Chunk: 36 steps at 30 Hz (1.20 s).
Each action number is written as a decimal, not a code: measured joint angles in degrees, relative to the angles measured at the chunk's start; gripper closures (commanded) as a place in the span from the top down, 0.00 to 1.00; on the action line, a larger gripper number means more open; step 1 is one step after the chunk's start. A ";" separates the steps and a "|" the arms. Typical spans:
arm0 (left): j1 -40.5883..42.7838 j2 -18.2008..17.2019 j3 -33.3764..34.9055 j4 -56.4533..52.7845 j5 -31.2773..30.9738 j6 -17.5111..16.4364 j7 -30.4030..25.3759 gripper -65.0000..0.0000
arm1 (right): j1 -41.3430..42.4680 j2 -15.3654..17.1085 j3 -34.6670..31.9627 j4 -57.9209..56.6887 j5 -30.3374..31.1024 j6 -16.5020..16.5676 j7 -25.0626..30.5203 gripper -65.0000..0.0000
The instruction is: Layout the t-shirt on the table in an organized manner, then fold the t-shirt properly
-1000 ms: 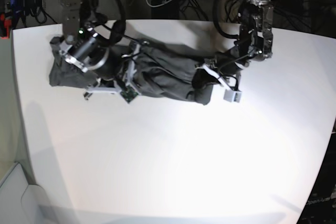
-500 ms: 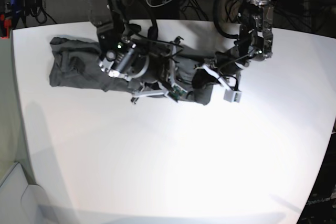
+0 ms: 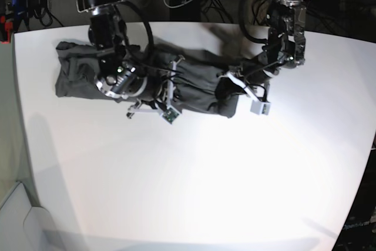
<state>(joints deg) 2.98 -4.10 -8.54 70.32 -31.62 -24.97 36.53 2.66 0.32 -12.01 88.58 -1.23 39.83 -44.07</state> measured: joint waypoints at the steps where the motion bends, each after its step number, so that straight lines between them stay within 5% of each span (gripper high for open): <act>1: 0.00 0.02 0.00 0.00 0.02 0.02 0.00 0.00 | -0.15 0.46 0.02 0.02 0.13 0.00 1.20 0.00; 8: -0.02 0.13 -0.02 0.00 0.02 0.04 0.00 0.00 | -0.04 3.78 0.31 -0.61 0.13 0.00 5.88 0.00; 14: -0.07 0.11 -0.04 0.00 0.04 0.07 0.00 0.00 | 0.17 3.78 0.39 -6.88 0.42 -5.20 11.91 0.00; 26: 0.00 0.11 -0.04 0.00 0.02 0.07 0.00 0.00 | 0.09 4.96 0.44 -9.20 0.72 -30.42 14.56 0.00; 31: 0.00 0.09 -0.04 0.00 0.02 0.07 0.00 0.00 | -2.60 5.64 3.63 -6.69 0.66 -34.82 14.32 0.00; 36: 0.02 0.11 -0.07 0.00 0.07 0.07 -0.13 0.00 | -5.66 5.73 10.56 2.56 0.37 -35.89 14.14 0.00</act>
<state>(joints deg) 3.01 -3.99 -8.60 70.32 -31.55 -24.91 36.40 -3.01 6.04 -1.45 91.13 -0.86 3.95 -29.93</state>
